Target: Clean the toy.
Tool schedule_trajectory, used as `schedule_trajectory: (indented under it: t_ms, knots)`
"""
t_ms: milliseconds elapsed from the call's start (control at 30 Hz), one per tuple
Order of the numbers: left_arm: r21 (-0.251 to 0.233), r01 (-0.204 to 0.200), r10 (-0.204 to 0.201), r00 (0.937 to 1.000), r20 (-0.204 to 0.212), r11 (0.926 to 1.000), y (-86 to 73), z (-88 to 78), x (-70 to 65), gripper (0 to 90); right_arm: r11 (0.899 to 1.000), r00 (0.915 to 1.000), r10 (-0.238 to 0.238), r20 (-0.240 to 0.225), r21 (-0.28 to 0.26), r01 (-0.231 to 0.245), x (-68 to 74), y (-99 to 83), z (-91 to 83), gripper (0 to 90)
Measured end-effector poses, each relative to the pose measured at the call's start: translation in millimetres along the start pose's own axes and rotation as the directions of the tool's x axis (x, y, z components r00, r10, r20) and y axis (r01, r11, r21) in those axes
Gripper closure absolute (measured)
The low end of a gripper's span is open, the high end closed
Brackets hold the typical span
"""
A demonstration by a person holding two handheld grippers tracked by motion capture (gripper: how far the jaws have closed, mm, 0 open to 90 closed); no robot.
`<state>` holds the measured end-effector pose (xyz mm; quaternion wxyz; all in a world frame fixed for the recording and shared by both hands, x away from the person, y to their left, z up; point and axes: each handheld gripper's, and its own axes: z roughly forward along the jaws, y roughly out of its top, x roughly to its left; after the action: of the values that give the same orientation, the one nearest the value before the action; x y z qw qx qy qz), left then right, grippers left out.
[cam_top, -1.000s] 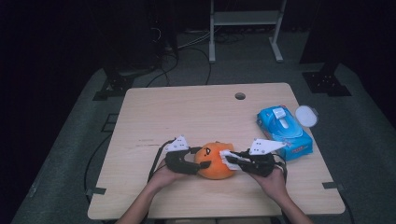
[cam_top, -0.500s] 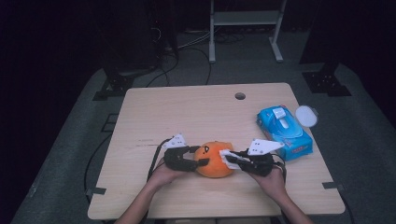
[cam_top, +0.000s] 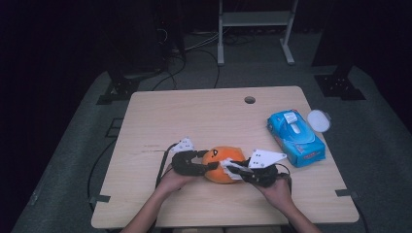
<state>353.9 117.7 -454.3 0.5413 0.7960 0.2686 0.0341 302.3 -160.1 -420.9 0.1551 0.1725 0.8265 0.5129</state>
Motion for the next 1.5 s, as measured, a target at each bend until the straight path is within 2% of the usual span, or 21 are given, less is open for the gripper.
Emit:
schedule_trajectory:
  t_ms: [200, 300, 367, 467, 533, 600, 700, 767, 800, 867, 933, 1033, 1167, 1300, 1367, 1400, 1500]
  knots:
    - [0.010, -0.030, 0.029, 0.9995, 0.009, 0.9995, 0.7, -0.3, -3.8, 33.5, 0.995, 0.9941, 0.097, 0.048, 0.010, -0.098, -22.8, -15.1, -14.3, 79.1]
    - [0.013, -0.044, 0.044, 0.9990, -0.001, 0.9989, 1.1, 0.3, -8.6, 33.1, 0.994, 0.9917, 0.112, 0.065, 0.012, -0.113, -25.8, -17.0, -16.9, 79.0]
    - [0.013, -0.055, 0.055, 0.9985, -0.004, 0.9984, 1.9, 1.2, -10.9, 33.0, 0.995, 0.9937, 0.099, 0.053, 0.000, -0.099, -22.0, -13.9, -14.8, 79.0]
    - [0.011, -0.078, 0.078, 0.9969, -0.004, 0.9969, 3.1, 3.1, -16.0, 32.9, 0.998, 0.9980, 0.063, -0.004, -0.024, -0.063, -12.3, -5.1, -7.8, 78.9]
    - [0.021, -0.092, 0.093, 0.9956, -0.012, 0.9955, 3.9, 2.8, -17.2, 32.9, 0.999, 0.9994, 0.032, -0.011, -0.015, -0.032, -5.2, -0.3, -2.2, 78.8]
    - [0.021, -0.088, 0.088, 0.9961, -0.008, 0.9959, 3.3, 2.2, -16.4, 33.1, 1.000, 0.9999, 0.011, -0.004, -0.001, -0.011, -4.1, -0.8, -0.1, 78.8]
    - [0.022, -0.086, 0.086, 0.9963, -0.007, 0.9960, 2.9, 1.8, -15.6, 33.3, 0.999, 0.9988, 0.048, 0.013, 0.005, -0.048, -12.6, -6.7, -5.3, 78.9]
    - [0.022, -0.088, 0.088, 0.9961, -0.008, 0.9959, 2.9, 1.4, -15.3, 33.2, 0.998, 0.9981, 0.055, 0.026, 0.009, -0.056, -15.7, -9.1, -8.0, 78.9]
    - [0.023, -0.090, 0.090, 0.9959, -0.005, 0.9957, 2.5, 0.9, -15.0, 33.2, 0.997, 0.9962, 0.072, 0.050, 0.020, -0.073, -22.3, -14.9, -13.2, 78.9]
    - [0.024, -0.092, 0.092, 0.9957, -0.005, 0.9955, 2.3, 0.6, -15.4, 33.2, 0.996, 0.9944, 0.073, 0.076, 0.037, -0.076, -26.5, -20.1, -17.3, 78.9]
    - [0.022, -0.094, 0.094, 0.9956, -0.006, 0.9953, 2.3, 0.7, -16.3, 33.1, 0.995, 0.9930, 0.087, 0.080, 0.037, -0.090, -28.3, -22.8, -20.7, 79.0]
    - [0.019, -0.104, 0.105, 0.9945, -0.006, 0.9943, 3.6, 1.7, -17.8, 32.4, 0.995, 0.9930, 0.098, 0.066, 0.014, -0.100, -25.8, -19.7, -21.5, 78.9]
    - [0.017, -0.137, 0.137, 0.9905, 0.002, 0.9904, 6.0, 3.6, -23.4, 32.4, 0.998, 0.9974, 0.063, 0.034, -0.021, -0.063, -17.4, -6.6, -14.0, 78.9]
    - [0.015, -0.149, 0.149, 0.9888, 0.009, 0.9887, 5.3, 3.0, -23.5, 31.4, 0.999, 0.9990, 0.036, 0.025, -0.006, -0.036, -12.6, -3.7, -5.1, 79.0]
    - [0.009, -0.140, 0.140, 0.9901, 0.012, 0.9901, 5.9, 2.5, -23.1, 25.1, 0.998, 0.9979, 0.063, 0.011, -0.010, -0.063, -15.6, -6.6, -5.8, 79.0]
    - [0.005, -0.119, 0.119, 0.9927, 0.015, 0.9928, 6.9, 2.2, -22.5, 20.1, 0.997, 0.9975, 0.071, 0.009, -0.010, -0.071, -16.2, -7.2, -6.3, 79.0]
    - [0.010, -0.094, 0.094, 0.9956, 0.004, 0.9955, 7.1, 3.6, -20.6, 12.1, 0.997, 0.9970, 0.076, 0.013, -0.007, -0.076, -17.6, -8.8, -8.0, 79.0]
